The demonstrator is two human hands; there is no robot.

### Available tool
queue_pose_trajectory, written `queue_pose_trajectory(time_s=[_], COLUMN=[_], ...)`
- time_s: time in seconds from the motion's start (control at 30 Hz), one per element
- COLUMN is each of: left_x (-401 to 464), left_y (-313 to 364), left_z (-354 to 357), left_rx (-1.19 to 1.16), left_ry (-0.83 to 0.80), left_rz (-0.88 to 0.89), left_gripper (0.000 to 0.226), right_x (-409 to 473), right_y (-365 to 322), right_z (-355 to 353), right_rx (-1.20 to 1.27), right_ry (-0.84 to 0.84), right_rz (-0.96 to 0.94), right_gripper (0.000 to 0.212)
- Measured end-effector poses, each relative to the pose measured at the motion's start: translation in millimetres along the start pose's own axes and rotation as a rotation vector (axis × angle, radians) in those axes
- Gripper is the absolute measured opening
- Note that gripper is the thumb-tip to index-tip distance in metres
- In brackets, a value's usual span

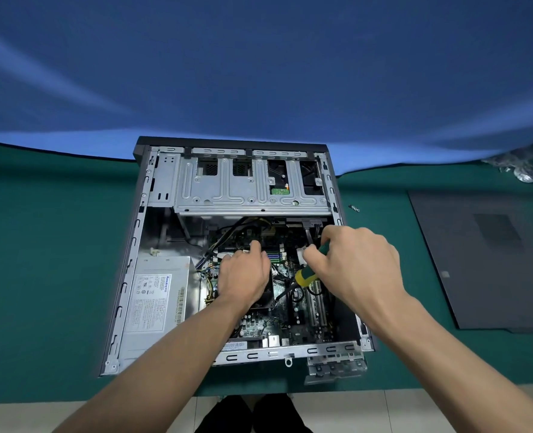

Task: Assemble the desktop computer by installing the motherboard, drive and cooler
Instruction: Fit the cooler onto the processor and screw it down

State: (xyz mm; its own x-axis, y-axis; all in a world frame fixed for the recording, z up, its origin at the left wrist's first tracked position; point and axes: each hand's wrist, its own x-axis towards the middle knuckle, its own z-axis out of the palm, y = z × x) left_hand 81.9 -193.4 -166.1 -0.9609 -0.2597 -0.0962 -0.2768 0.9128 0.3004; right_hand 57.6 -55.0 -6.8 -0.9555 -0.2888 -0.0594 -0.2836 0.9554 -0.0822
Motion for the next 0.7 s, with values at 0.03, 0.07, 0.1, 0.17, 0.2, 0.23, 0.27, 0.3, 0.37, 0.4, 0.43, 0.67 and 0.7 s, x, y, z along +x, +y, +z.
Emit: queue_pose_trajectory(time_s=[0.03,0.07,0.1,0.17,0.2,0.23,0.27,0.3,0.37,0.4,0.43,0.67,0.7], left_x=[0,-1,-1,-1,0,0,1,1,1,1,2,1,1], left_y=[0,-1,-1,-2,-3,-3,-2,-2,-1,0,0,0,1], left_z=[1,2,3,4,3,3,3,3,2,3,3,5,5], left_rx=[-0.009,-0.014,-0.015,-0.008,0.0,0.011,0.026,0.043,0.07,0.083,0.099,0.143,0.142], left_ry=[0.009,0.014,0.012,0.003,0.002,0.005,0.008,0.011,0.01,0.004,-0.002,-0.025,-0.026], left_rz=[0.0,0.006,0.017,0.04,0.046,0.05,0.054,0.058,0.062,0.061,0.061,0.051,0.052], left_gripper=[0.03,0.033,0.035,0.039,0.04,0.041,0.041,0.041,0.042,0.042,0.043,0.048,0.048], right_x=[0,0,0,0,0,0,0,-1,-3,-3,-2,3,2], right_y=[0,0,1,2,3,3,3,3,1,-1,-3,-14,-15], right_z=[0,-1,-1,-3,-5,-6,-7,-8,-11,-13,-16,-32,-31], right_rx=[-0.002,-0.002,0.003,0.017,0.023,0.026,0.025,0.02,-0.002,-0.016,-0.028,-0.021,-0.015], right_ry=[0.002,0.0,-0.005,-0.021,-0.03,-0.041,-0.053,-0.068,-0.104,-0.126,-0.154,-0.3,-0.279], right_rz=[0.001,-0.002,-0.006,-0.013,-0.016,-0.022,-0.03,-0.039,-0.059,-0.073,-0.087,-0.169,-0.151], right_gripper=[0.027,0.027,0.026,0.024,0.023,0.022,0.022,0.023,0.028,0.031,0.033,0.029,0.027])
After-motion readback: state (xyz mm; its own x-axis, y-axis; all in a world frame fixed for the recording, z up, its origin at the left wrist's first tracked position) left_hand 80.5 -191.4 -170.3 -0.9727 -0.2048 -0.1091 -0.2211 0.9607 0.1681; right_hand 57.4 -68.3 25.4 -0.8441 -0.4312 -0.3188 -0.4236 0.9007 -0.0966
